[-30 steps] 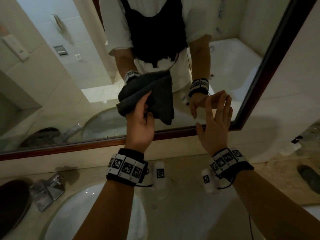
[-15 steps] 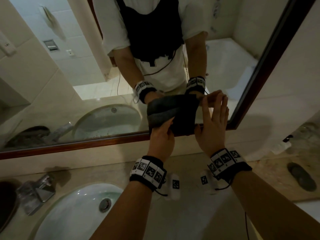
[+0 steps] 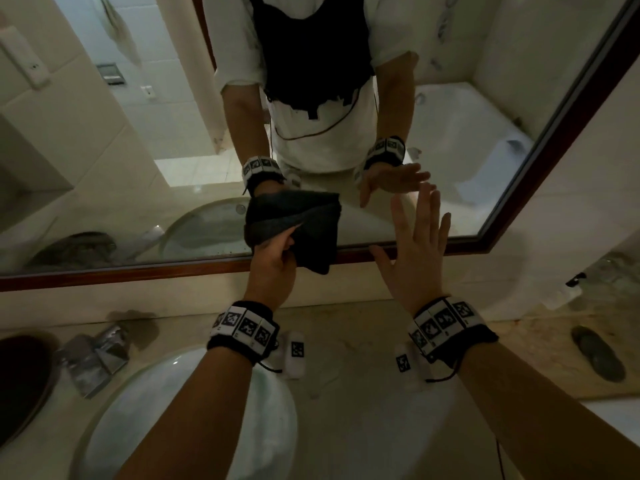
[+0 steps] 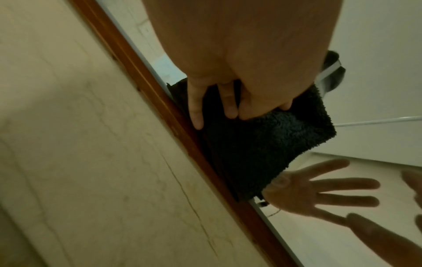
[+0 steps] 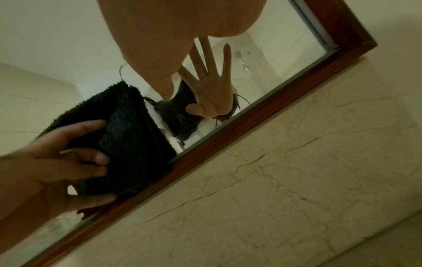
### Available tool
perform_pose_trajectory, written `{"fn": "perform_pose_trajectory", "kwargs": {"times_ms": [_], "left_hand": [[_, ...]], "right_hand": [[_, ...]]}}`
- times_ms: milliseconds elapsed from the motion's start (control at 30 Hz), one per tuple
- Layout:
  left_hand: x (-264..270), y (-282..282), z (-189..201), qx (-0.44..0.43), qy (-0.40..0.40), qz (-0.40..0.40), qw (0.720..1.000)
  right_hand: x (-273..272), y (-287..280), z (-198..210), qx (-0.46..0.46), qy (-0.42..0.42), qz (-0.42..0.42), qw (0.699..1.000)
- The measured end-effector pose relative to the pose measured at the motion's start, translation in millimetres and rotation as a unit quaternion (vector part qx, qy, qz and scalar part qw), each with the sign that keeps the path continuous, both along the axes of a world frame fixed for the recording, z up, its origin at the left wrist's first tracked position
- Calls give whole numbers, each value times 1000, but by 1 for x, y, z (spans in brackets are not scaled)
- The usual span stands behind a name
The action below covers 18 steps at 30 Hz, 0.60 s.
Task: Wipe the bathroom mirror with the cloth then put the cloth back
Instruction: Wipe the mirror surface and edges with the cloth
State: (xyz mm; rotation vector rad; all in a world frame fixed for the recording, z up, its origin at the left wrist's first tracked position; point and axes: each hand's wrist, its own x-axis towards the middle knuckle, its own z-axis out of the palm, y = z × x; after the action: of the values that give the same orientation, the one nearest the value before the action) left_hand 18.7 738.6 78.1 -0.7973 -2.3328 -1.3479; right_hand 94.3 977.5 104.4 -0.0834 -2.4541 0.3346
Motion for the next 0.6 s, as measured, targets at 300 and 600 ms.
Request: {"fn": "perform_pose_trajectory", "kwargs": {"times_ms": [300,600], "left_hand": [[-3,-84,1,65,-83,5,994],[-13,-93,-4,4,14,30,999]], "right_hand": [[-34,-64,10,4,-28,-29,999],[-47,-74,-2,14,-25,-75,997]]}}
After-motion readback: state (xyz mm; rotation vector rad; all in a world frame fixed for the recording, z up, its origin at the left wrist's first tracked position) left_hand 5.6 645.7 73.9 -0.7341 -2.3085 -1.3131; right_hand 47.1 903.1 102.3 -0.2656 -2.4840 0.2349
